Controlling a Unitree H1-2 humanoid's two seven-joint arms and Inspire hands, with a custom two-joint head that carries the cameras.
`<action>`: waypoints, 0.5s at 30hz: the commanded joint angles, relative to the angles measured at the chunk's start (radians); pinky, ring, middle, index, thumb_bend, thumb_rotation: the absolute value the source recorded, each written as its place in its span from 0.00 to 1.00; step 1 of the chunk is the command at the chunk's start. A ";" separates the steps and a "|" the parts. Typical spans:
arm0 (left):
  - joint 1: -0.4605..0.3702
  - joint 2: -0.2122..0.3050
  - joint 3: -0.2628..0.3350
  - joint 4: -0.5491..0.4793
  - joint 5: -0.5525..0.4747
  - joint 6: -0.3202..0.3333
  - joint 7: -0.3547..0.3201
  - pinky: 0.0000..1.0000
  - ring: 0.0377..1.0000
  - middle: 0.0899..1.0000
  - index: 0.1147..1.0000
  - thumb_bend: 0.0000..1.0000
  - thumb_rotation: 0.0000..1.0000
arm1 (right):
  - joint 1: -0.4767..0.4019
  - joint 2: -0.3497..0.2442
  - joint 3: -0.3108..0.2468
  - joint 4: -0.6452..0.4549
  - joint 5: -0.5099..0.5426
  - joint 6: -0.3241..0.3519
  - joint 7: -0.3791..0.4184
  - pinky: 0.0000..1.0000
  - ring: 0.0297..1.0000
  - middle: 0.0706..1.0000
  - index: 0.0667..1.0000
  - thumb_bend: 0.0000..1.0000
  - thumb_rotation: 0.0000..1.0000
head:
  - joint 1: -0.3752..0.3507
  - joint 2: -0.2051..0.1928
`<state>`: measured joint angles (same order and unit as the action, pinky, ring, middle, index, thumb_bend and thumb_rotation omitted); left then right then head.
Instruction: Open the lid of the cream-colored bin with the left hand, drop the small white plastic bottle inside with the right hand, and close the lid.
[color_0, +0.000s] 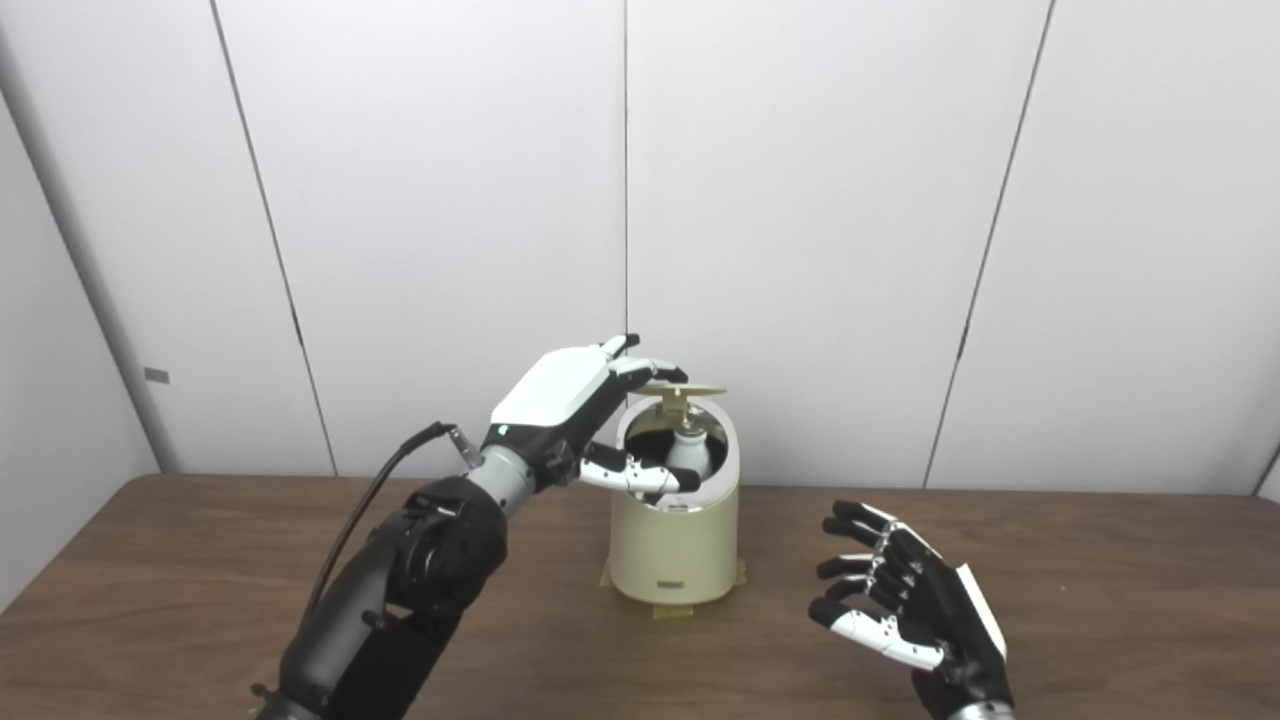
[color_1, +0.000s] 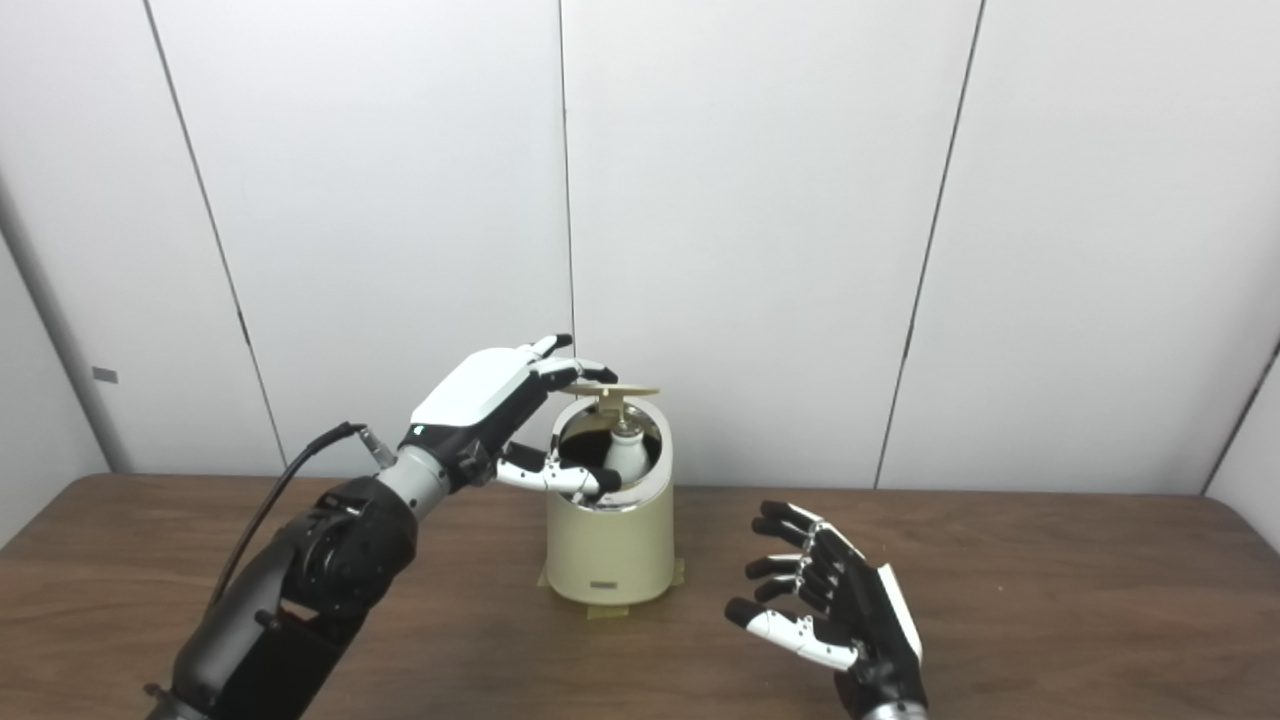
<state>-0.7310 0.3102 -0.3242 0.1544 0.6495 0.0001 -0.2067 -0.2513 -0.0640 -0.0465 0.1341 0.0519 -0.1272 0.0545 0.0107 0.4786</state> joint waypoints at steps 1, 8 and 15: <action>-0.035 0.017 0.002 -0.046 0.019 -0.017 0.008 1.00 1.00 0.83 0.81 0.85 0.54 | -0.034 0.002 0.003 -0.048 0.001 -0.013 -0.002 0.46 0.55 0.71 0.72 0.85 0.22 | 0.001 0.004; -0.018 0.025 -0.004 -0.085 0.057 -0.007 -0.023 1.00 1.00 0.81 0.80 0.85 0.54 | -0.033 0.001 0.008 -0.064 -0.005 -0.001 -0.004 0.45 0.55 0.71 0.72 0.86 0.24 | -0.001 0.012; 0.003 0.030 -0.001 -0.104 0.068 -0.023 -0.032 1.00 0.99 0.79 0.78 0.86 0.51 | -0.037 0.002 0.008 -0.057 -0.001 -0.005 -0.004 0.44 0.54 0.70 0.72 0.85 0.22 | -0.002 0.014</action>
<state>-0.6913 0.3210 -0.3341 0.0828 0.7072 -0.0043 -0.2498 -0.2509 -0.0637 -0.0392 0.1055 0.0507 -0.1190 0.0543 0.0077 0.4924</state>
